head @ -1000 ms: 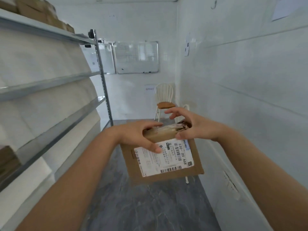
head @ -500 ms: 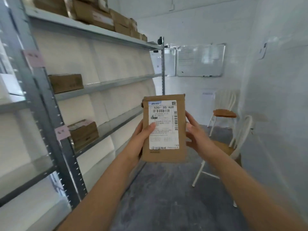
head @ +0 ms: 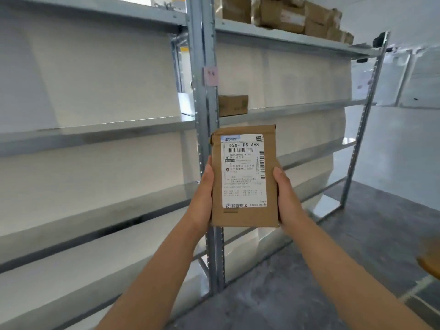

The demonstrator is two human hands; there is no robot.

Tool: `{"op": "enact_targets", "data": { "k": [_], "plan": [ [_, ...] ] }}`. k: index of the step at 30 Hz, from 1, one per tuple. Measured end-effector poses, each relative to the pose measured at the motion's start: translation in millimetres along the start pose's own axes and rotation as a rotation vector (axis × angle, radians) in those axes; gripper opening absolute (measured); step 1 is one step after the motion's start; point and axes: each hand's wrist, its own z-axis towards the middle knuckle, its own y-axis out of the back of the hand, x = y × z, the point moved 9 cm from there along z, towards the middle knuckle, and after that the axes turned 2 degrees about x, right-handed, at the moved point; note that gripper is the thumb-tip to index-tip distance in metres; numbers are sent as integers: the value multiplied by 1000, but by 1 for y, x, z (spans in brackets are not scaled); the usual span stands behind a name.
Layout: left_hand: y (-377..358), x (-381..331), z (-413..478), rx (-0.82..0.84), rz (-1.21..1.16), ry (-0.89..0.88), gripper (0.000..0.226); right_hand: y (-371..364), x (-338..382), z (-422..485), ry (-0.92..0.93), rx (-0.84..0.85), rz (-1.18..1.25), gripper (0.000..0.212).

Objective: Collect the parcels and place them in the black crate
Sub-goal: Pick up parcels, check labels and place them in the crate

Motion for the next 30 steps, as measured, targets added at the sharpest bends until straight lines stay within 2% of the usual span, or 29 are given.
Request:
{"op": "enact_targets", "data": {
  "k": [2, 6, 13, 17, 24, 30],
  "plan": [
    [37, -14, -11, -60, 51, 3, 53, -41, -4, 15, -21, 60, 12, 72],
    [118, -44, -33, -187, 114, -41, 49, -125, -12, 49, -48, 133, 90, 51],
    [263, -78, -84, -408, 114, -88, 51, -287, -20, 77, -20, 312, 211, 50],
    [327, -89, -113, -497, 158, -131, 53, -363, -26, 80, 11, 422, 270, 55],
    [419, -101, -165, -604, 108, -204, 49, -481, -41, 84, -7, 585, 314, 47],
    [500, -132, -236, -856, 258, -321, 51, -606, -59, 85, -84, 835, 390, 47]
  ]
}}
